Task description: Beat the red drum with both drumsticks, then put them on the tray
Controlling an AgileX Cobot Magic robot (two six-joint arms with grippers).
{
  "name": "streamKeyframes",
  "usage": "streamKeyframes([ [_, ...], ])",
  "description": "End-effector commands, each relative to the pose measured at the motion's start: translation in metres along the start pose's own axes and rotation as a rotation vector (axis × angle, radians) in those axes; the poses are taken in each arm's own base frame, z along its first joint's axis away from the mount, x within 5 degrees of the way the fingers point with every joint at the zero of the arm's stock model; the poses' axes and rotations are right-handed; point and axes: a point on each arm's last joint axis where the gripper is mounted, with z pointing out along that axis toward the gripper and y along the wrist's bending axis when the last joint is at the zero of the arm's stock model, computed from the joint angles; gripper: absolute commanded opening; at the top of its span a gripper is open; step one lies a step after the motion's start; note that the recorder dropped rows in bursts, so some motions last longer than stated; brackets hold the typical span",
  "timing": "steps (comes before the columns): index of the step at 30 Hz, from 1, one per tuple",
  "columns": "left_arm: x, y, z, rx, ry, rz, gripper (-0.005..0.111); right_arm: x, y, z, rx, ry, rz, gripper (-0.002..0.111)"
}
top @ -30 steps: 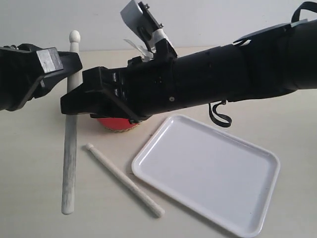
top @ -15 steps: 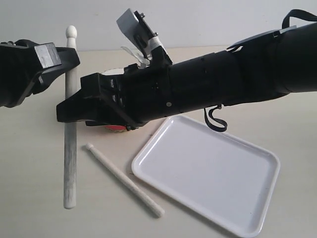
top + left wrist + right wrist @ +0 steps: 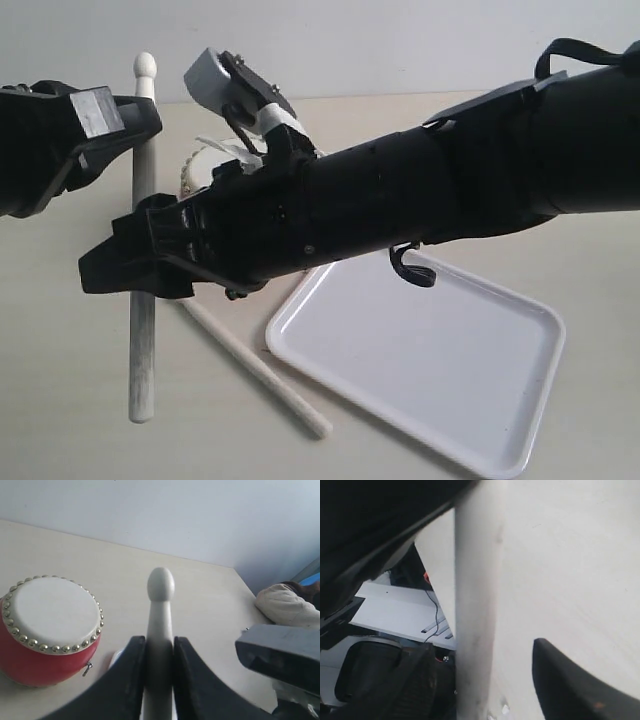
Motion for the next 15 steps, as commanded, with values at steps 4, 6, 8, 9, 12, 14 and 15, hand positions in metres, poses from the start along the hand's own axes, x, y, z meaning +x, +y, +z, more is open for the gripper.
streamKeyframes([
  [4,-0.0019,-0.0003,0.0001,-0.001,-0.007,-0.006,0.0,-0.0049,0.0003,0.0007,0.022,-0.019,-0.025,0.048],
  [6,-0.0019,-0.0003,0.0001,-0.001,-0.007,-0.006,0.0,-0.0074,0.0021,0.0008,0.016,-0.025,-0.03,0.032],
  [8,-0.002,-0.0003,0.0001,-0.001,-0.009,-0.006,0.0,-0.0095,0.0034,0.0008,0.013,-0.03,-0.035,0.008],
  [9,-0.002,-0.0003,0.0001,-0.001,-0.009,-0.006,0.0,-0.0095,0.0034,0.0008,0.013,-0.03,-0.035,0.0],
  [12,-0.0026,-0.0006,-0.0008,0.001,-0.013,0.017,0.0,-0.0098,0.0027,0.0008,0.02,-0.033,-0.027,0.0],
  [14,-0.0027,-0.0014,-0.0028,0.009,-0.008,0.039,0.0,-0.0105,0.0013,0.0004,0.033,-0.039,-0.023,0.0],
  [15,-0.0028,-0.002,-0.0041,0.014,-0.006,0.05,0.001,-0.012,-0.0004,-0.001,0.045,-0.047,-0.022,0.0],
])
